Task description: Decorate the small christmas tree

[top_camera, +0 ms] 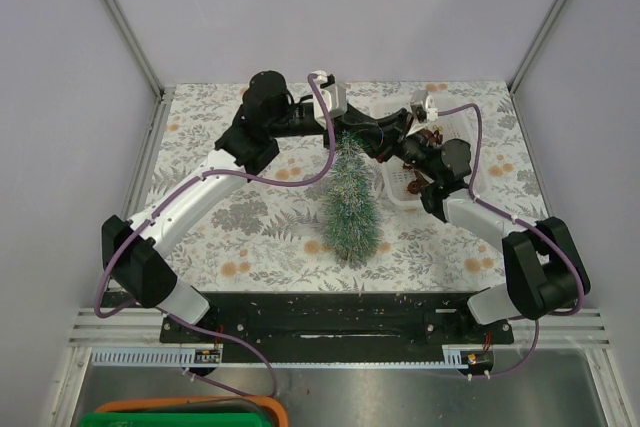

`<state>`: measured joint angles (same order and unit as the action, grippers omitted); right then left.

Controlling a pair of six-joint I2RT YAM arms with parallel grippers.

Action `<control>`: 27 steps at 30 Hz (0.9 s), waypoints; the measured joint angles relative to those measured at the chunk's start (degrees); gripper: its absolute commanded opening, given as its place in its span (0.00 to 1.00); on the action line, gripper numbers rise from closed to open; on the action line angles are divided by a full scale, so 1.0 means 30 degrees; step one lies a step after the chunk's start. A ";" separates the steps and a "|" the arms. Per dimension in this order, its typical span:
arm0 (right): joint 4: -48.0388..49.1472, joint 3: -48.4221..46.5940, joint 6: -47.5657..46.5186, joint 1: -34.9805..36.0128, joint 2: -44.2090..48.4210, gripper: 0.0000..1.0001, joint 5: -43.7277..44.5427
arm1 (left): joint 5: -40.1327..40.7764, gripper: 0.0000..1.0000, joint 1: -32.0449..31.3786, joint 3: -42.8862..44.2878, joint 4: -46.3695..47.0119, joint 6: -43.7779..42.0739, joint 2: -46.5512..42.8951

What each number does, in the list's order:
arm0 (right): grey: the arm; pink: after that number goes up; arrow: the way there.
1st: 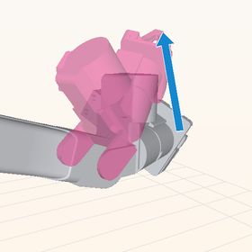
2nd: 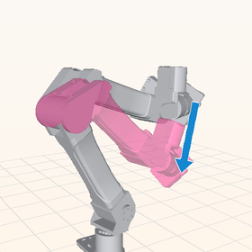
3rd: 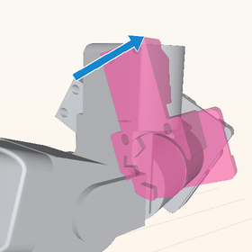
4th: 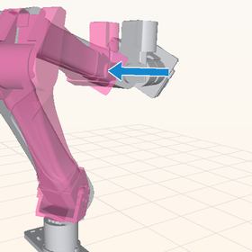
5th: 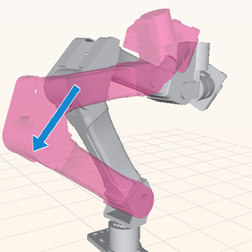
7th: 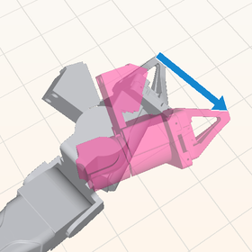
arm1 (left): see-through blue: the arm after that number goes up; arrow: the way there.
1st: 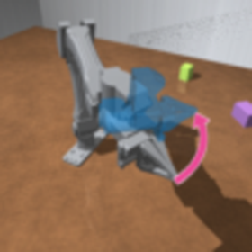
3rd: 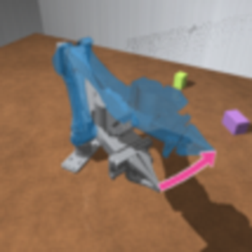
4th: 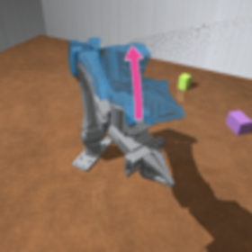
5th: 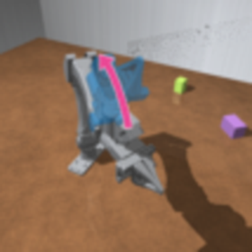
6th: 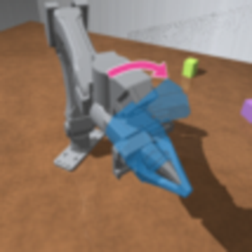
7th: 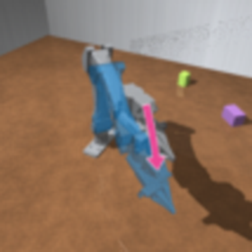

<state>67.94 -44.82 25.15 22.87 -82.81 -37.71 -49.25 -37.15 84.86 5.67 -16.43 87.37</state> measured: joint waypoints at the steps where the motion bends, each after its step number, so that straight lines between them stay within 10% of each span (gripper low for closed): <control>1: 0.0000 0.0007 -0.0007 0.0000 0.0000 0.18 -0.0015 | 0.0007 0.00 0.0000 -0.0051 0.0051 0.0066 0.0000; 3: -0.0022 0.0051 -0.0095 0.0000 0.0044 0.00 -0.0022 | 0.0022 0.03 0.0000 -0.0087 0.0044 0.0146 -0.0015; 8: -0.0787 0.0590 -0.0692 0.0000 0.0896 0.00 0.0233 | 0.0219 0.30 0.0007 -0.0721 0.0138 0.0415 -0.0758; 14: -0.3898 0.0729 -0.2463 0.0000 0.3075 0.00 0.1443 | 0.0743 0.37 0.0270 -0.2076 0.0138 0.0554 -0.2659; 17: -0.6229 0.0729 -0.3534 0.0000 0.4350 0.00 0.2535 | 0.1239 0.70 0.0627 -0.2965 0.0168 0.0444 -0.3810; 27: -1.2050 0.0991 -0.5377 0.0000 0.6849 0.00 0.4896 | 0.2055 0.73 0.1559 -0.5129 0.0182 0.0051 -0.6054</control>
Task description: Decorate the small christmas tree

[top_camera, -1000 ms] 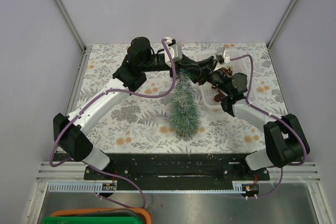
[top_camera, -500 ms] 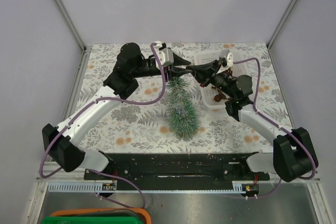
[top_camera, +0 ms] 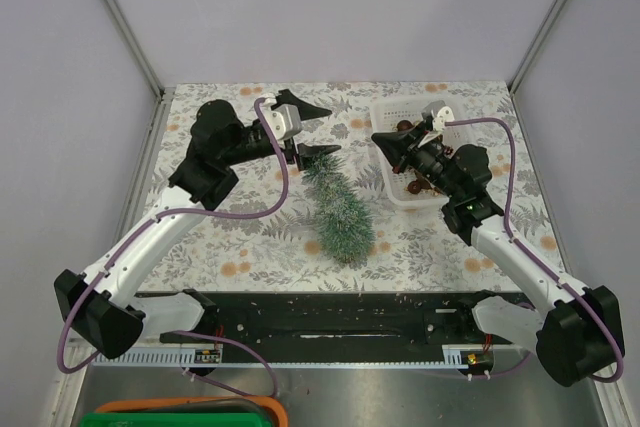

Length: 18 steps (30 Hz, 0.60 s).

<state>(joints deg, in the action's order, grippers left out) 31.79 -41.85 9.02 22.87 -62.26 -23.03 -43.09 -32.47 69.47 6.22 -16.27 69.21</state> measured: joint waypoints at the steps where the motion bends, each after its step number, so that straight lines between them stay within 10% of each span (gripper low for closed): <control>1: -0.0095 0.0000 0.0015 0.0000 0.0000 0.00 -0.0007 | 0.0015 0.78 0.0000 -0.0051 0.0015 -0.0066 -0.0007; 6: -0.0874 0.0000 0.0080 0.0000 0.0000 0.00 -0.0022 | 0.1056 0.99 0.0066 -0.0102 -0.0204 -0.0386 -0.0168; 18: -0.3053 -0.0175 0.0299 0.0000 0.0007 0.16 0.0015 | 0.7752 0.99 0.0342 -0.0095 -0.2674 -0.2215 -0.3417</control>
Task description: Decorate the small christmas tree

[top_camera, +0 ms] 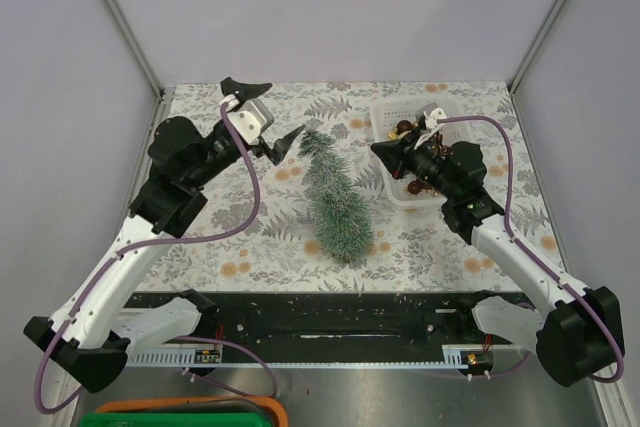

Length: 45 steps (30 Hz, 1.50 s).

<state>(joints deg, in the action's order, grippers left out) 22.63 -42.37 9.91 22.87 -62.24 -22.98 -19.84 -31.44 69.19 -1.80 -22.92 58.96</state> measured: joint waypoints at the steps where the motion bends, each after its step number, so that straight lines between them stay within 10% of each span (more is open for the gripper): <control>1: -0.0204 -0.0102 0.0015 0.0000 0.0000 0.18 0.0007 | 0.0517 0.99 0.0036 0.0022 -0.0321 -0.0058 -0.0313; 17: -0.1654 -0.1239 0.0546 0.0000 0.0699 0.35 -0.0284 | 0.5588 0.99 0.1290 -0.0138 -0.8582 0.0969 -0.2324; 24: -0.1217 -0.1566 0.1151 0.0000 -0.0474 0.47 -0.1494 | 0.5617 0.99 0.1290 0.0131 -1.0338 0.0940 0.1384; 45: 0.5027 -0.6870 0.8495 0.0000 -1.0797 0.60 -1.2648 | 0.4000 0.95 0.1290 0.2528 -0.9901 0.0933 0.4852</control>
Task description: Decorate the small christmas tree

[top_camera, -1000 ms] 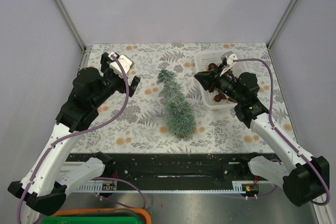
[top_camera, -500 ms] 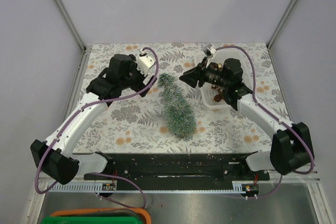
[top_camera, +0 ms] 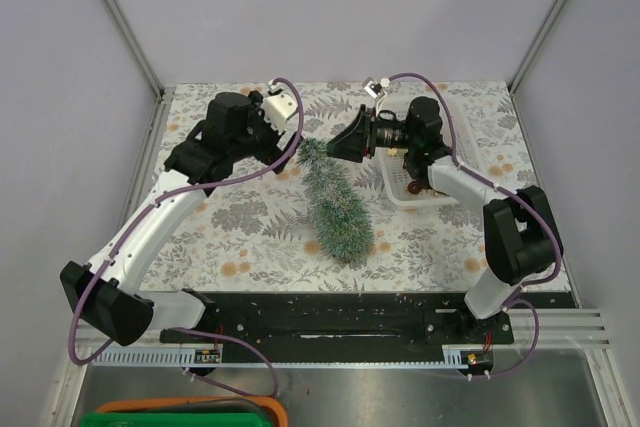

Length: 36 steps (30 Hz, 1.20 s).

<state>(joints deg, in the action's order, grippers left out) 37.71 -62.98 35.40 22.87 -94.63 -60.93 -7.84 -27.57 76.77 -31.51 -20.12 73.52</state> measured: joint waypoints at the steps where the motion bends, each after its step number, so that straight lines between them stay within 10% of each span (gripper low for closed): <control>1: 0.0219 -0.0109 0.0342 0.0022 -0.0175 0.60 -0.0350 | -0.0015 0.94 0.0000 0.0000 0.0015 0.0000 0.0022; 36: -0.7424 -0.3541 -0.3432 0.2892 -0.2310 0.47 -0.2645 | -0.0838 0.91 0.0000 0.0299 0.1180 0.0080 0.0233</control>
<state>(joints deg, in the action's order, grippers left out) 15.44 -73.60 25.10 31.55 -101.56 -68.86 -10.35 -27.57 77.67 -27.97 -19.88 74.22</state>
